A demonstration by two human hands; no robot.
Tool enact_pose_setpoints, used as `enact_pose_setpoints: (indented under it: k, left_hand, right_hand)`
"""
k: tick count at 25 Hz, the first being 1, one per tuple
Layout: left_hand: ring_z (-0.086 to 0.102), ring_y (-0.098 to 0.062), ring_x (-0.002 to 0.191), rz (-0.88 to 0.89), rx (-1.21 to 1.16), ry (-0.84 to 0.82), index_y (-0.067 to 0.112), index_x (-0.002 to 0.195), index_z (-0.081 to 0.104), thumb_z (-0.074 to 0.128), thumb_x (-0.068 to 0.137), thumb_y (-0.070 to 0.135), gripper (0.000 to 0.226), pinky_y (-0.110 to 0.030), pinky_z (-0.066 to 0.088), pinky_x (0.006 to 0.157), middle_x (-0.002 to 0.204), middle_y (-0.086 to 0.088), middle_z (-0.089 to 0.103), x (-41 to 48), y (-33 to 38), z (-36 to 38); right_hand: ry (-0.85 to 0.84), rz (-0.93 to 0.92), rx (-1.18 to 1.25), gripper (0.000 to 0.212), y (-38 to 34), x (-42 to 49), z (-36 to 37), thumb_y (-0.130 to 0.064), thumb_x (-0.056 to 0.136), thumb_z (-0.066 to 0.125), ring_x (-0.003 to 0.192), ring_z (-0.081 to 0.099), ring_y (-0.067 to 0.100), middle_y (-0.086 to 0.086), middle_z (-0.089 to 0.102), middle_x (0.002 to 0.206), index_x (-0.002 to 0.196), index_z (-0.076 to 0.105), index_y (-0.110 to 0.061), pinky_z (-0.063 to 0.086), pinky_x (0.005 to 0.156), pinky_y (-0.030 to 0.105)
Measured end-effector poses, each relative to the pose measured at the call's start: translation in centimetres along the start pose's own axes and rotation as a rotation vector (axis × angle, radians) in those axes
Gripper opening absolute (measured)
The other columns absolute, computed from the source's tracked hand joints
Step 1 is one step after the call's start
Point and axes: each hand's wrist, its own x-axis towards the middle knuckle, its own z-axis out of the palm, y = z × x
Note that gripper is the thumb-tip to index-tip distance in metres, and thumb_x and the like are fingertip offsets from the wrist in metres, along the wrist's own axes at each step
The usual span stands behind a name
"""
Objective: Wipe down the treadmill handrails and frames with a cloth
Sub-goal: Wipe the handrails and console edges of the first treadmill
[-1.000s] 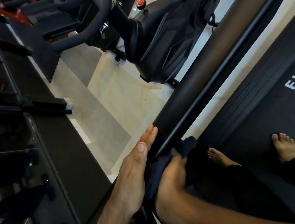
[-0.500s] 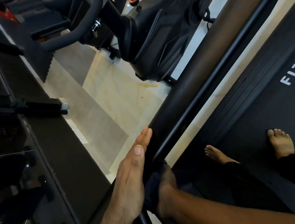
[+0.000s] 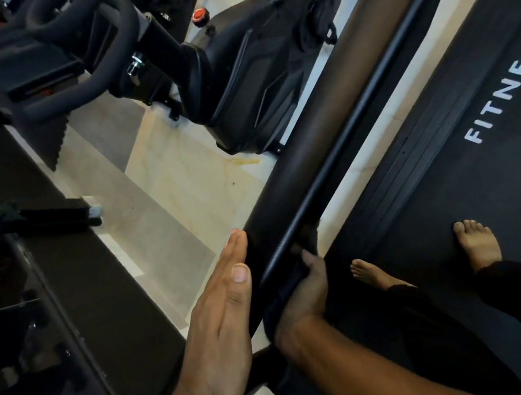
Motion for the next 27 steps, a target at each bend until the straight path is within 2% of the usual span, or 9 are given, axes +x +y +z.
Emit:
enact_pose_setpoints:
  k: [3, 8, 11, 15, 19, 22, 25, 26, 27]
  left_hand:
    - [0.027, 0.013, 0.138, 0.016, -0.017, 0.016, 0.041, 0.144, 0.039, 0.03, 0.087, 0.068, 0.064, -0.033, 0.022, 0.12, 0.148, 0.032, 0.036, 0.3, 0.6, 0.4]
    - [0.022, 0.015, 0.139, 0.049, 0.031, -0.018, 0.042, 0.145, 0.036, 0.028, 0.088, 0.067, 0.063, -0.028, 0.02, 0.119, 0.149, 0.035, 0.032, 0.9, 1.6, 0.9]
    - [0.022, 0.015, 0.139, 0.081, 0.06, -0.014, 0.042, 0.146, 0.035, 0.029, 0.092, 0.062, 0.058, -0.027, 0.019, 0.118, 0.15, 0.035, 0.031, 1.4, 2.2, 1.1]
    - [0.02, 0.017, 0.138, 0.083, 0.098, -0.026, 0.043, 0.146, 0.033, 0.027, 0.093, 0.06, 0.056, -0.024, 0.019, 0.117, 0.15, 0.036, 0.029, 2.0, 2.5, 1.3]
    - [0.02, 0.016, 0.139, 0.101, 0.109, -0.022, 0.044, 0.146, 0.032, 0.027, 0.091, 0.063, 0.058, -0.026, 0.019, 0.118, 0.151, 0.034, 0.029, 2.7, 3.0, 1.7]
    - [0.02, 0.015, 0.139, 0.119, 0.105, -0.027, 0.043, 0.147, 0.031, 0.027, 0.092, 0.062, 0.059, -0.026, 0.019, 0.118, 0.151, 0.034, 0.028, 3.1, 3.3, 2.0]
    - [0.02, 0.016, 0.139, 0.131, 0.106, -0.031, 0.042, 0.148, 0.031, 0.028, 0.093, 0.059, 0.057, -0.027, 0.019, 0.119, 0.151, 0.033, 0.028, 3.8, 3.9, 2.3]
    - [0.02, 0.015, 0.139, 0.132, 0.111, -0.037, 0.041, 0.148, 0.031, 0.028, 0.094, 0.058, 0.056, -0.027, 0.019, 0.119, 0.152, 0.033, 0.028, 4.0, 4.1, 2.5]
    - [0.019, 0.015, 0.139, 0.138, 0.118, -0.041, 0.041, 0.148, 0.031, 0.028, 0.095, 0.057, 0.055, -0.028, 0.019, 0.119, 0.152, 0.032, 0.028, 4.1, 4.3, 2.6]
  right_hand:
    - [-0.079, 0.117, -0.036, 0.046, -1.4, -0.4, 0.0, -0.041, 0.091, 0.049, 0.077, 0.072, 0.031, 0.016, 0.077, 0.094, 0.114, 0.074, -0.01, 0.051, 0.069, 0.033]
    - [-0.07, -0.045, -0.126, 0.042, -2.9, -0.2, 0.5, -0.04, 0.092, 0.05, 0.074, 0.074, 0.027, 0.01, 0.077, 0.095, 0.119, 0.069, -0.014, 0.055, 0.069, 0.033]
    - [-0.119, -0.07, -0.054, 0.042, -4.8, 0.6, 1.3, -0.036, 0.094, 0.047, 0.094, 0.071, 0.032, 0.014, 0.074, 0.112, 0.126, 0.065, -0.016, 0.054, 0.081, 0.038]
    - [-0.111, -0.063, -0.21, 0.05, -5.3, 1.2, 1.2, -0.05, 0.09, 0.048, 0.068, 0.066, 0.032, 0.017, 0.07, 0.103, 0.113, 0.068, -0.011, 0.049, 0.049, 0.027]
    - [-0.151, -0.194, -0.042, 0.052, -7.4, 2.4, 2.4, -0.044, 0.089, 0.051, 0.11, 0.067, 0.034, 0.012, 0.069, 0.126, 0.135, 0.06, -0.023, 0.055, 0.083, 0.04]
    - [-0.139, -0.161, -0.248, 0.055, -8.3, 2.3, 2.2, -0.054, 0.087, 0.052, 0.082, 0.07, 0.033, 0.014, 0.072, 0.111, 0.125, 0.066, -0.018, 0.052, 0.06, 0.032]
    - [-0.184, -0.242, -0.194, 0.058, -10.2, 3.4, 3.3, -0.052, 0.082, 0.058, 0.103, 0.07, 0.035, 0.013, 0.071, 0.12, 0.13, 0.063, -0.021, 0.057, 0.09, 0.048]
    - [-0.193, -0.323, -0.156, 0.058, -11.3, 3.6, 3.8, -0.053, 0.081, 0.059, 0.102, 0.07, 0.035, 0.013, 0.072, 0.118, 0.128, 0.064, -0.02, 0.056, 0.092, 0.049]
    - [-0.195, -0.332, -0.173, 0.053, -11.9, 3.3, 4.1, -0.055, 0.082, 0.057, 0.088, 0.071, 0.033, 0.012, 0.074, 0.105, 0.119, 0.068, -0.019, 0.06, 0.079, 0.043]
